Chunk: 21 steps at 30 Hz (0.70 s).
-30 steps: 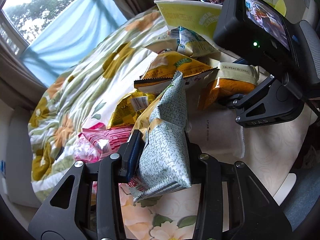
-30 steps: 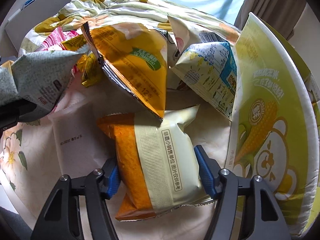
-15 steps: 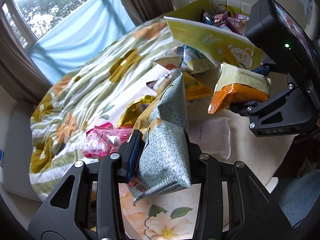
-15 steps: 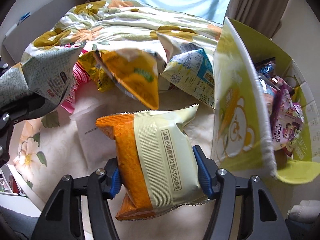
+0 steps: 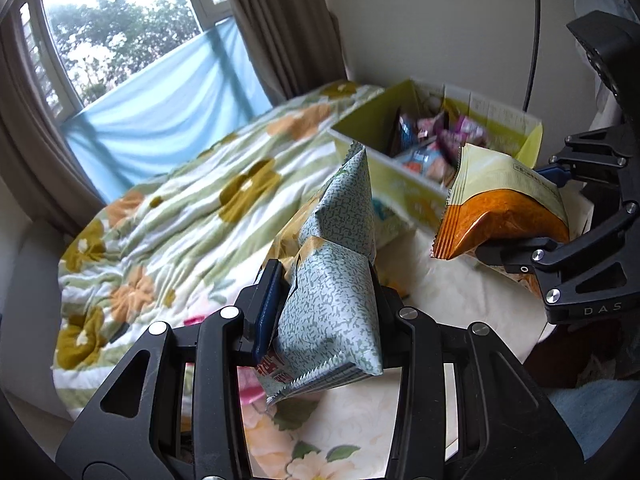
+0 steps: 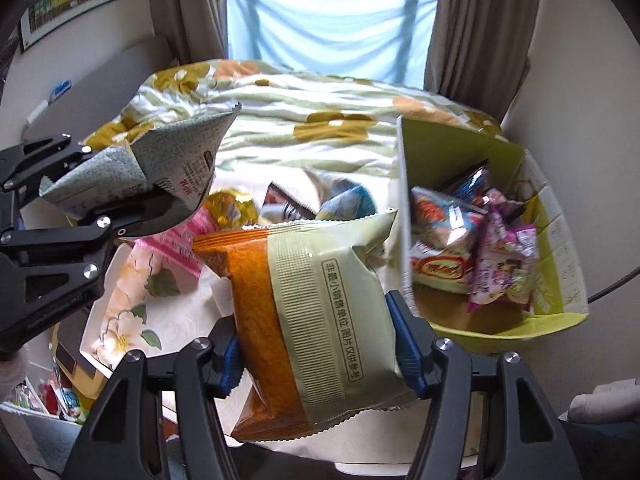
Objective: Organize snacks
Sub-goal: 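Carry both bags over the yellow box and open both tools to drop them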
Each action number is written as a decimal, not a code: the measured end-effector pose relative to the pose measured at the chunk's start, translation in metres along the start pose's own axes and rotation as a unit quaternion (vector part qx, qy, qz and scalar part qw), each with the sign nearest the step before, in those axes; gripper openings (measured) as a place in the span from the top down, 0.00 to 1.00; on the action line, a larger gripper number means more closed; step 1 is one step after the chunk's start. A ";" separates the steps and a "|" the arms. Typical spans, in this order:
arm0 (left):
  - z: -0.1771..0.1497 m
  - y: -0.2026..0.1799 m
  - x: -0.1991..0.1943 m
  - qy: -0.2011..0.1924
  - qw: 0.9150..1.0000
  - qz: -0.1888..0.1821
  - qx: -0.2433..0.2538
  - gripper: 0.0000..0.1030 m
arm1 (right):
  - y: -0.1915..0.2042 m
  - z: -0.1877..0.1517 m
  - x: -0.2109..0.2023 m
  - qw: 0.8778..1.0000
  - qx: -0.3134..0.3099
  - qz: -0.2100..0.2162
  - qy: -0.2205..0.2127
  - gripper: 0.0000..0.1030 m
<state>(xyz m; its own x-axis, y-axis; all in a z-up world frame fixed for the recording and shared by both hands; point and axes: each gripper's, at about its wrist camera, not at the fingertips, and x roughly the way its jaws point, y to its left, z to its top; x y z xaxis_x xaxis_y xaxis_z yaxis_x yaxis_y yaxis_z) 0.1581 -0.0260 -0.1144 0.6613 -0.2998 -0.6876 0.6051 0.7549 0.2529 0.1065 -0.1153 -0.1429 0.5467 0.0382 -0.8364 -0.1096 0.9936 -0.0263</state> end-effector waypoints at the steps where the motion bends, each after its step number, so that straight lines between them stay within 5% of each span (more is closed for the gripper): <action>1: 0.009 -0.003 -0.002 -0.005 1.000 -0.004 -0.001 0.66 | -0.007 0.003 -0.006 1.000 0.004 -0.003 -0.006 0.43; 11: 0.097 -0.060 0.020 -0.030 0.998 -0.040 -0.036 0.66 | -0.110 0.023 -0.035 0.997 0.059 -0.015 -0.046 0.43; 21: 0.150 -0.126 0.114 0.028 0.990 -0.090 -0.105 0.66 | -0.211 0.025 -0.025 0.997 0.066 -0.009 -0.046 0.43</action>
<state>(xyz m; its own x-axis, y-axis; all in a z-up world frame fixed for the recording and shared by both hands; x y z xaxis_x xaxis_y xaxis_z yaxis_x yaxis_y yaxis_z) 0.2240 -0.2428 -0.1226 0.5223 -0.4120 -0.7466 0.6012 0.7989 -0.0203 0.1374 -0.3233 -0.1028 0.6218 0.0230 -0.7829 0.0079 0.9993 0.0356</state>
